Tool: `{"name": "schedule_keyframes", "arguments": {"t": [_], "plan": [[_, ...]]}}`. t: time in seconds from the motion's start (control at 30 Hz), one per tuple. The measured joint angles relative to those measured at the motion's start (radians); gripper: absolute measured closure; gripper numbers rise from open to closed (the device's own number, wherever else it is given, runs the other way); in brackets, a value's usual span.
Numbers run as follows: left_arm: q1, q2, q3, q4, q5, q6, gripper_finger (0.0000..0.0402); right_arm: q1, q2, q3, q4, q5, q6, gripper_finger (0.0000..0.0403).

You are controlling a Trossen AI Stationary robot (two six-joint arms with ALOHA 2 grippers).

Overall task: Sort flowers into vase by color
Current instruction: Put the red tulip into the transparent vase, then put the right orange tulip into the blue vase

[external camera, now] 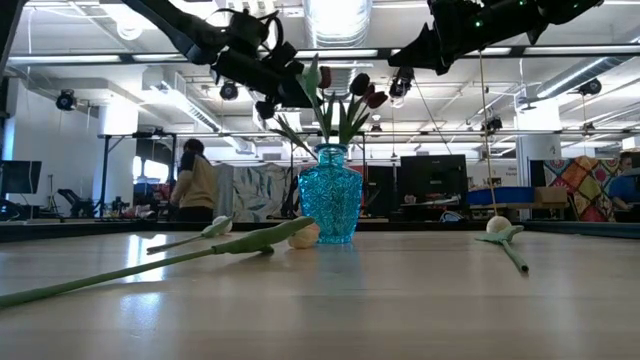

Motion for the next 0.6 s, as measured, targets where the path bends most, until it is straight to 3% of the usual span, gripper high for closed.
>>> {"name": "schedule_keyframes", "arguments": {"t": [0.3, 0.6], "plan": [[-0.062, -0.073, -0.038, -0.006, -0.002, 0.069, 0.0245, 0.000, 0.000, 0.000, 0.000, 0.000, 0.020, 0.0394], [-0.085, -0.242, -0.306, 0.206, -0.037, 0.017, 0.0249, 0.000, -0.010, 0.000, -0.004, 0.000, 0.027, 0.0394]]}}
